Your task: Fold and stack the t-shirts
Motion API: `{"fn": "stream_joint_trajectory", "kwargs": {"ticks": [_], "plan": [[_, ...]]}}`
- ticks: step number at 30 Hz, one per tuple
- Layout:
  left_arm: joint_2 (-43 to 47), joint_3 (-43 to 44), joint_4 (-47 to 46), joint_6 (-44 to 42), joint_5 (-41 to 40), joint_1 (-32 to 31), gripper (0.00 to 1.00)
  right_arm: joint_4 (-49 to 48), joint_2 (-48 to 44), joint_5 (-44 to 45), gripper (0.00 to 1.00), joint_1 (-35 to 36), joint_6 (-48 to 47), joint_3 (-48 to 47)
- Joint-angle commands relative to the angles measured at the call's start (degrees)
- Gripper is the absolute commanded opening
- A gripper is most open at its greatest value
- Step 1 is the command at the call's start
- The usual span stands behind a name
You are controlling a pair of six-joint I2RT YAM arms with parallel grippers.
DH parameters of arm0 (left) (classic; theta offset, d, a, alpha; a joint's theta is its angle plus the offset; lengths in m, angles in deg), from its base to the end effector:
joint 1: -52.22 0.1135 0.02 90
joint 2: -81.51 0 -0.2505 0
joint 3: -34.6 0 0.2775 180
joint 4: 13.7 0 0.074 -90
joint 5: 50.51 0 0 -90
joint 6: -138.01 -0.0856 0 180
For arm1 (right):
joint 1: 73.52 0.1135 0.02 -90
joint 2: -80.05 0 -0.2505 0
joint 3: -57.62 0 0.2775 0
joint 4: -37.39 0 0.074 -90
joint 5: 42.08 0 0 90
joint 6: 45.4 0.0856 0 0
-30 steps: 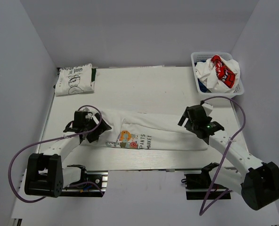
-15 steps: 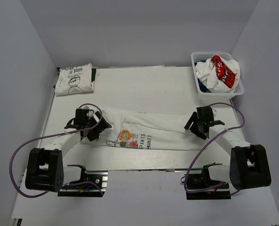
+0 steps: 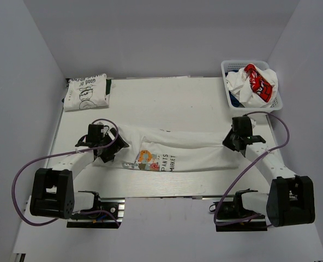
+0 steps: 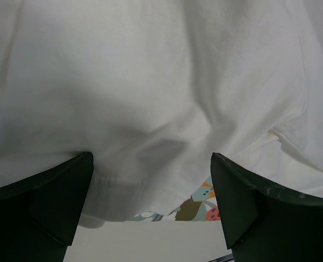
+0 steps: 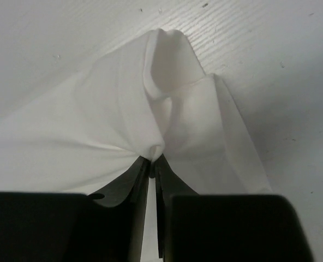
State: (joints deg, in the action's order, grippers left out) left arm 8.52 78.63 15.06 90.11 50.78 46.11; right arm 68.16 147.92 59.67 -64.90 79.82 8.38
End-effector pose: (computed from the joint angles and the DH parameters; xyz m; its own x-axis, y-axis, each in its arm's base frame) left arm 0.2705 -0.0458 0.0851 -0.7634 -0.5795 -0.2853 -0.4090 0.7756 -0.4809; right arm 0.2906 0.0264 0.1371 -0.6223 0.4767 -0.6208 0.4201 0.8726 0.2490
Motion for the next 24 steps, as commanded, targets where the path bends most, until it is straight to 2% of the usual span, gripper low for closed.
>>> {"fn": "stream_joint_trajectory", "kwargs": {"ticks": [1,4,10,13,14,17,22,24], "plan": [[-3.7,-2.4,4.3,-1.7,-7.2,0.7,1.00,5.1,2.4,5.1,0.15,-0.7,-0.9,-5.7],[-3.7,-2.4,4.3,-1.7,-7.2,0.7,1.00,8.2,3.3,6.6,0.15,-0.8,-0.7,-5.9],[-4.3,-2.4,4.3,-1.7,-7.2,0.7,1.00,7.0,3.0,5.3,0.17,-1.2,0.4,-0.6],[-4.8,-2.4,4.3,-1.7,-7.2,0.7,1.00,7.0,3.5,5.0,0.35,-1.5,0.2,-0.2],[-4.8,-2.4,4.3,-1.7,-7.2,0.7,1.00,7.1,4.2,4.3,0.47,-1.5,0.0,-0.2],[-5.3,-2.4,4.3,-1.7,-7.2,0.7,1.00,7.0,3.6,3.5,0.52,-1.6,-0.3,0.3],[-5.3,-2.4,4.3,-1.7,-7.2,0.7,1.00,3.5,1.1,0.9,0.52,-1.5,-1.0,0.5],[-5.3,-2.4,4.3,-1.7,-7.2,0.7,1.00,3.0,0.6,0.6,0.46,-1.5,-1.1,0.4]]}}
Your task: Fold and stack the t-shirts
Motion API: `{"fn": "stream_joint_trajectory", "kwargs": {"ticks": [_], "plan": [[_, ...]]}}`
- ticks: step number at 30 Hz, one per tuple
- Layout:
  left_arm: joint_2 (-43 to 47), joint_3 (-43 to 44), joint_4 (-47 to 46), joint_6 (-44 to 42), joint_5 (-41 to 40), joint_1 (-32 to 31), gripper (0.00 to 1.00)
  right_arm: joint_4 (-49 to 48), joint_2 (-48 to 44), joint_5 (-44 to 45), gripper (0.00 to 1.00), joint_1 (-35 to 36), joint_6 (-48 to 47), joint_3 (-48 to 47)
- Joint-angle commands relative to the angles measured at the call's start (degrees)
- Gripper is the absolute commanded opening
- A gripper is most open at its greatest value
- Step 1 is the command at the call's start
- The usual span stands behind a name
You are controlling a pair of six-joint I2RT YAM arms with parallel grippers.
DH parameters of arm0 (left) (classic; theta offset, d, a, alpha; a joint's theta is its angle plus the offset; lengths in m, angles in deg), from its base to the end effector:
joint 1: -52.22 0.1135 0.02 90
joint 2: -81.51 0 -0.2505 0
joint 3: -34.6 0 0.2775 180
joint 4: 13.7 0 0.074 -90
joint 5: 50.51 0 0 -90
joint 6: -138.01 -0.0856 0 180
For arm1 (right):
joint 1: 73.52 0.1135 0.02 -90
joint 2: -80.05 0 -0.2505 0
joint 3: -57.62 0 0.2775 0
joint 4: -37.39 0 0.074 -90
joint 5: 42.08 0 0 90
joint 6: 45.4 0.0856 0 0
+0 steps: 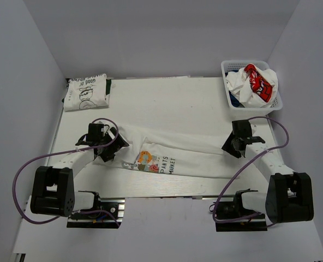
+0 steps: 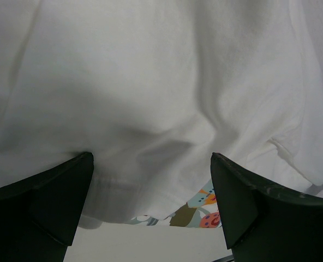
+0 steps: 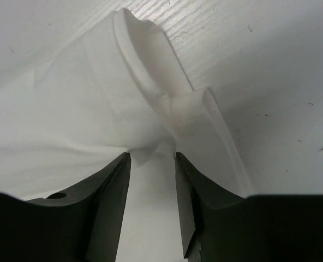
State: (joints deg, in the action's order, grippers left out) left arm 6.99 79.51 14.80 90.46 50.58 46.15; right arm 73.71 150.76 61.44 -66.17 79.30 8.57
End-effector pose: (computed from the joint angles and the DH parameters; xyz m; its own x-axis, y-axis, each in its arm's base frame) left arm 0.2746 -0.0458 0.0836 -0.7612 -0.5851 -0.2796 -0.4187 0.7727 -0.4771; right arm 0.2788 0.0158 0.1142 -0.6922 0.4688 -0.5488 0.4775 0.8676 0.1389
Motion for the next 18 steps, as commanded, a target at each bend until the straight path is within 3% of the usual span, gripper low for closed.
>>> {"fn": "stream_joint_trajectory", "kwargs": {"ticks": [1,5,12,18], "plan": [[-3.3,-3.2,4.6,-2.0,-7.0,0.6,1.00,-2.7,-2.4,-1.4,0.44,-0.1,-0.5,0.2],[-3.3,-3.2,4.6,-2.0,-7.0,0.6,1.00,-3.0,-2.7,-0.7,0.35,-0.2,-0.7,0.2],[-3.3,-3.2,4.6,-2.6,-7.6,0.6,1.00,-0.9,1.8,1.2,0.45,-0.3,-1.0,-0.8],[-3.3,-3.2,4.6,-2.6,-7.6,0.6,1.00,-2.3,4.0,0.6,0.45,-0.2,-1.8,-0.8]]}}
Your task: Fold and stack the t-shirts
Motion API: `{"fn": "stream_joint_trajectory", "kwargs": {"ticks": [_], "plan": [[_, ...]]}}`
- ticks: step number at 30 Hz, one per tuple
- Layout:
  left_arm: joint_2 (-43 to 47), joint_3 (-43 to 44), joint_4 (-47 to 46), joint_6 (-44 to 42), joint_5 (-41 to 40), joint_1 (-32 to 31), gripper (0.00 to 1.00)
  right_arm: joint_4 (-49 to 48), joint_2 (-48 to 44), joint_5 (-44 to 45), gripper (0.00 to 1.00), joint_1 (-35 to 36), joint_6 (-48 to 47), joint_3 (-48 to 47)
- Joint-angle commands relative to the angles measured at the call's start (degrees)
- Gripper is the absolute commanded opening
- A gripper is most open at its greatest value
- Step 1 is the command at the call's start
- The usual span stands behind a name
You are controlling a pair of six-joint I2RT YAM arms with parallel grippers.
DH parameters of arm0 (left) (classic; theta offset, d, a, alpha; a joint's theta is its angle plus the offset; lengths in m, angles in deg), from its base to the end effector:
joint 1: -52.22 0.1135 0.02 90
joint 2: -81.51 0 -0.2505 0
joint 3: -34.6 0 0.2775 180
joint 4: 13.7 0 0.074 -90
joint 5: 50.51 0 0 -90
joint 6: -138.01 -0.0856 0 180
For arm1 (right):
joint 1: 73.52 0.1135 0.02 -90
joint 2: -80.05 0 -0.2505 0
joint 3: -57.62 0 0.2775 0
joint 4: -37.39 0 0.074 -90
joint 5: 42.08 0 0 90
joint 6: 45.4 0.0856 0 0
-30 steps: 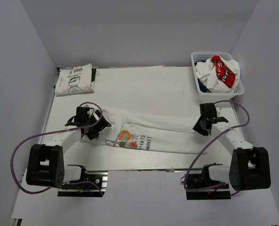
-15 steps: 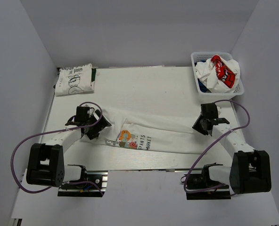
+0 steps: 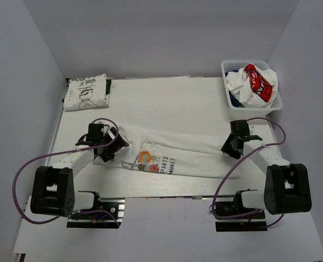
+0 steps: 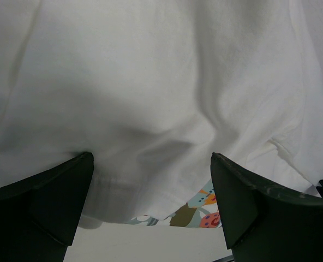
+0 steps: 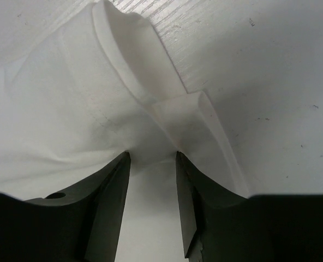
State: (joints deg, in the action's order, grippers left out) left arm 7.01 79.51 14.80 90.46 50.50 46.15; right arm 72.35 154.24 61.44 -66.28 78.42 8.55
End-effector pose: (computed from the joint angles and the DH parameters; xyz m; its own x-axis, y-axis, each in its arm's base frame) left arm 0.2746 -0.0456 0.0837 -0.7607 -0.5854 -0.2806 -0.4191 0.7729 -0.4764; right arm 0.2817 0.0156 0.1004 -0.7181 0.4543 -0.5272 0.4729 0.8743 0.1093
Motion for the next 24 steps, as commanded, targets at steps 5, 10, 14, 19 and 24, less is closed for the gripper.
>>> {"fn": "stream_joint_trajectory", "kwargs": {"ticks": [5,10,14,19,24], "plan": [[-4.3,-2.7,4.0,-2.6,-7.0,0.6,1.00,-2.9,0.0,-0.4,0.13,0.0,-1.9,-1.7],[-5.4,-2.7,4.0,-2.6,-7.0,0.6,1.00,-2.4,-2.6,0.6,0.00,-0.1,-2.3,-3.0],[-5.4,-2.7,4.0,-2.6,-7.0,0.6,1.00,-0.4,-3.5,2.9,0.00,-0.2,-3.3,-5.7],[-5.4,-2.7,4.0,-2.6,-7.0,1.1,1.00,1.1,-4.3,3.7,0.00,-0.1,-5.4,-9.9],[-5.4,-2.7,4.0,-2.6,-7.0,1.1,1.00,0.4,-4.9,3.7,0.00,0.0,-8.3,-11.4]]}}
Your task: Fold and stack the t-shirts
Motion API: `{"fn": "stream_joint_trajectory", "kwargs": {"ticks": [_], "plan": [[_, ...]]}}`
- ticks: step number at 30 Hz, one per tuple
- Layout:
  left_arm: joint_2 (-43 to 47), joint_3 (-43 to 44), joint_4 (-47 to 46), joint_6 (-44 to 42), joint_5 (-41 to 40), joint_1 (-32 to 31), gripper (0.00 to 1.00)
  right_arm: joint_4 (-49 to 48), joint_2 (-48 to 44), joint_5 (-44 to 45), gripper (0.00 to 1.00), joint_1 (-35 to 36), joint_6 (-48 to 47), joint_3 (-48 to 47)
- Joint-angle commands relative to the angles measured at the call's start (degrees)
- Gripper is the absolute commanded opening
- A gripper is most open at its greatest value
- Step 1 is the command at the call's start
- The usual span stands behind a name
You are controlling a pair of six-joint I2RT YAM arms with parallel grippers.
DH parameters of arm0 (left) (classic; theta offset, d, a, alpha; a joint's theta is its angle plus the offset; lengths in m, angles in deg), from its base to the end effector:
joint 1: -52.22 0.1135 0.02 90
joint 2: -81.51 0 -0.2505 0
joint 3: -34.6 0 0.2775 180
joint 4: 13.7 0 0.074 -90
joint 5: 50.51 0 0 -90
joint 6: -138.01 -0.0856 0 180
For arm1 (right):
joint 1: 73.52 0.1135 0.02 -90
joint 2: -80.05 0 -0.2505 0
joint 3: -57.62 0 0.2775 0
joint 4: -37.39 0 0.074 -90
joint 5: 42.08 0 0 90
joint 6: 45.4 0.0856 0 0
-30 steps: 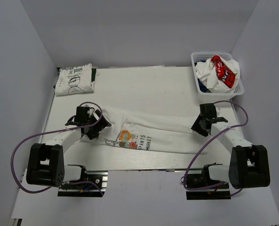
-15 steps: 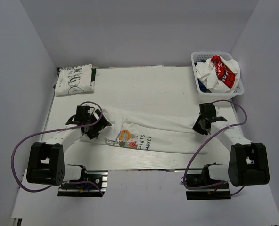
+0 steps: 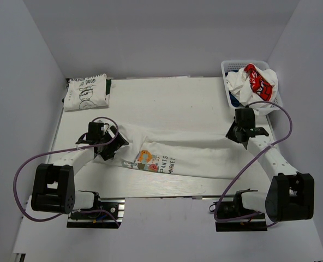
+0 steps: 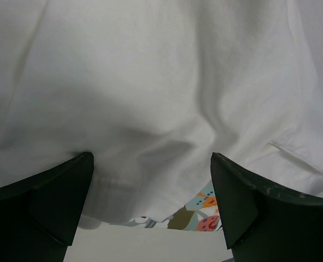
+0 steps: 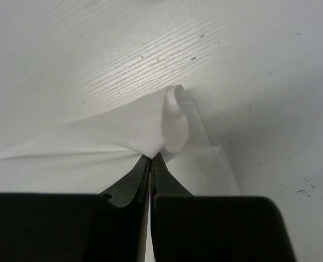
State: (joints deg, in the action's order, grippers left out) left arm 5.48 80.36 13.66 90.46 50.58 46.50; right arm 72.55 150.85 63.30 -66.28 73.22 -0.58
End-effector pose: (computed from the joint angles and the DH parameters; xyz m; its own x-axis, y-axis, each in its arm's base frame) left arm 0.2807 -0.0447 0.0833 -0.7553 -0.5900 -0.2854 -0.4195 0.7697 -0.4812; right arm 0.3140 0.0170 0.1736 -0.6182 0.3870 -0.6842 0.4004 0.9040 0.1496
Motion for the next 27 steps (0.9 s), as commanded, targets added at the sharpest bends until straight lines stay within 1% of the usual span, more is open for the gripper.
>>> {"fn": "stream_joint_trajectory", "kwargs": {"ticks": [1,4,6,7,10,11,12,15,16,17,19,20,21,22,23,27], "plan": [[-3.9,-3.6,5.2,-2.6,-7.0,0.8,1.00,-0.3,-1.3,1.3,0.00,-0.1,-3.2,-2.4],[-3.9,-3.6,5.2,-2.6,-7.0,0.8,1.00,-1.3,-0.8,-0.4,0.00,0.0,-5.0,-1.5],[-3.9,-3.6,5.2,-2.6,-7.0,0.8,1.00,-2.1,0.3,0.0,0.00,0.0,-5.2,-0.2],[-3.9,-3.6,5.2,-2.6,-7.0,0.8,1.00,-2.5,1.3,2.0,0.00,-0.1,-5.5,1.1],[-3.9,-3.6,5.2,-2.6,-7.0,0.8,1.00,-5.5,3.2,4.5,0.00,-0.1,-5.0,4.0],[-3.9,-3.6,5.7,-2.6,-7.0,0.8,1.00,-5.7,5.7,6.1,0.00,-0.3,-4.5,5.1],[-3.9,-3.6,5.7,-2.6,-7.0,0.8,1.00,-4.9,6.6,6.9,0.03,-0.3,-2.6,5.1],[-3.9,-3.6,6.2,-2.6,-7.0,0.8,1.00,-4.5,10.7,9.8,0.22,-0.1,-1.5,5.5],[-3.9,-3.6,6.2,-2.6,-7.0,0.8,1.00,-4.0,11.1,9.9,0.30,-0.1,-1.3,5.1],[-3.3,-3.0,6.7,-2.6,-7.0,0.8,1.00,-3.4,11.4,9.7,0.47,-0.2,-0.8,4.2],[-2.7,-2.3,6.7,-2.6,-7.0,0.8,1.00,-2.1,10.1,9.1,0.56,0.2,-0.7,2.8],[-1.6,-2.3,7.4,-2.6,-7.0,0.2,1.00,-1.9,7.5,8.7,0.64,0.1,-1.3,1.3],[-0.6,-1.7,7.4,-2.6,-6.3,0.2,1.00,-0.9,6.7,7.9,0.68,0.3,-1.3,0.6],[0.3,-1.7,6.8,-2.6,-6.3,0.2,1.00,-0.8,5.8,7.6,0.78,0.4,-2.9,-0.1],[1.2,-1.7,6.8,-2.6,-5.7,0.2,1.00,-0.7,3.1,5.9,0.90,0.5,-3.2,-1.3],[5.6,1.5,8.6,-1.9,-4.2,0.2,1.00,-4.5,-0.9,-3.8,0.90,1.7,-5.7,-0.8]]}}
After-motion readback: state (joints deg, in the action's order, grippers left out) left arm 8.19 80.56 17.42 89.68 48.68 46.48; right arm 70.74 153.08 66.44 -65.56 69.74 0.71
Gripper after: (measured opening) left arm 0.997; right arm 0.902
